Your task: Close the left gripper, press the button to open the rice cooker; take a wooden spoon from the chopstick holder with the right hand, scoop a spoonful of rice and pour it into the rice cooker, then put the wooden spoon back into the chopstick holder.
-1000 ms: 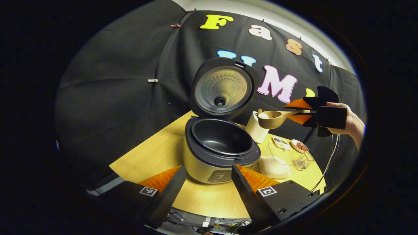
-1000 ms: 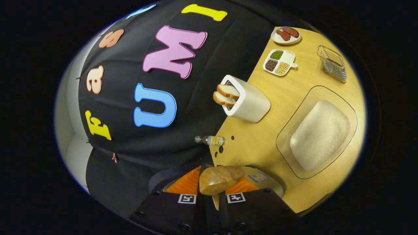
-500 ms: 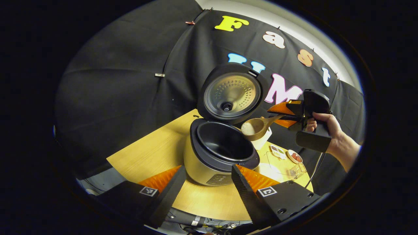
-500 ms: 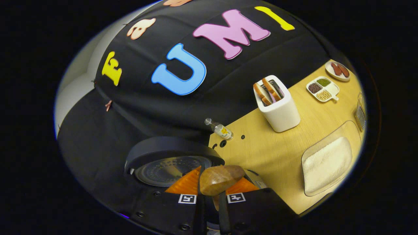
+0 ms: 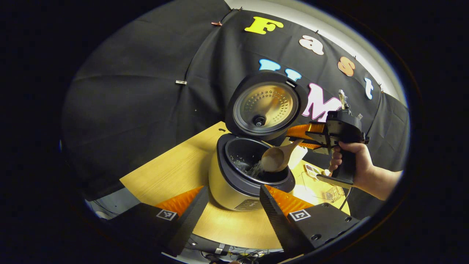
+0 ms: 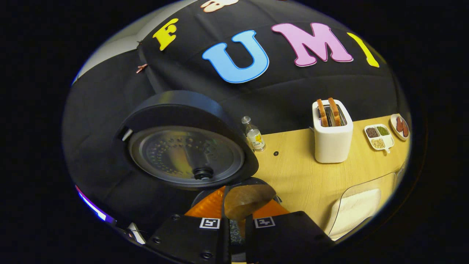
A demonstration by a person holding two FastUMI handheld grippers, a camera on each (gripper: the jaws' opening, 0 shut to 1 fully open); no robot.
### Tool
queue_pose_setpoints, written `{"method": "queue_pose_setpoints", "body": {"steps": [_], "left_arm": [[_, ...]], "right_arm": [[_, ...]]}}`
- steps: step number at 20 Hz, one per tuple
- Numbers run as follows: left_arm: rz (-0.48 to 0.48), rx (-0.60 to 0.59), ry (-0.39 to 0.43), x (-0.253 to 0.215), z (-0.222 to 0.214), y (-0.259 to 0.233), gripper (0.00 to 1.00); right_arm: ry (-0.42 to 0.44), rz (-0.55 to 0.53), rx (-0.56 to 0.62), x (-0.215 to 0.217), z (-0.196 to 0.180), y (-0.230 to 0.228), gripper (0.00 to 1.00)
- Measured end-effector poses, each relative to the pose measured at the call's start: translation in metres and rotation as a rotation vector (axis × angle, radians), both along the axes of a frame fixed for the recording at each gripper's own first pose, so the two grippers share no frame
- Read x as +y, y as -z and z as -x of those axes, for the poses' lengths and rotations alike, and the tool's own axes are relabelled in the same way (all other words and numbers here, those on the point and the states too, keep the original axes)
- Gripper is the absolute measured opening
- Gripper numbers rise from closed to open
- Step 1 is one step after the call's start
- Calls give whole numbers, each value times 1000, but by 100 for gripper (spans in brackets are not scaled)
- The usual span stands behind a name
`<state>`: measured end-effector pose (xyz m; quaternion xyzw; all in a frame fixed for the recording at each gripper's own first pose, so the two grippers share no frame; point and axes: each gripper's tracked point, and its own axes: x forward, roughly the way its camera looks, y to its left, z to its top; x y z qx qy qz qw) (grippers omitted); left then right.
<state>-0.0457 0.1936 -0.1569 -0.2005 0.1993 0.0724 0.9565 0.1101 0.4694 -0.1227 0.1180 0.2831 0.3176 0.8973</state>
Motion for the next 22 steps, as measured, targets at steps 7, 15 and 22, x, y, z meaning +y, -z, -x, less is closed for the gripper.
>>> {"method": "queue_pose_setpoints", "body": {"steps": [7,15,22], "left_arm": [[-8,1,-13,0,-1,-1,96],[-2,1,-47,9,3,3,96],[14,1,-73,14,3,6,95]], "right_arm": [[-162,118,-139,22,19,7,19],[-415,244,-310,46,61,19,19],[-593,314,-412,54,98,29,20]]}}
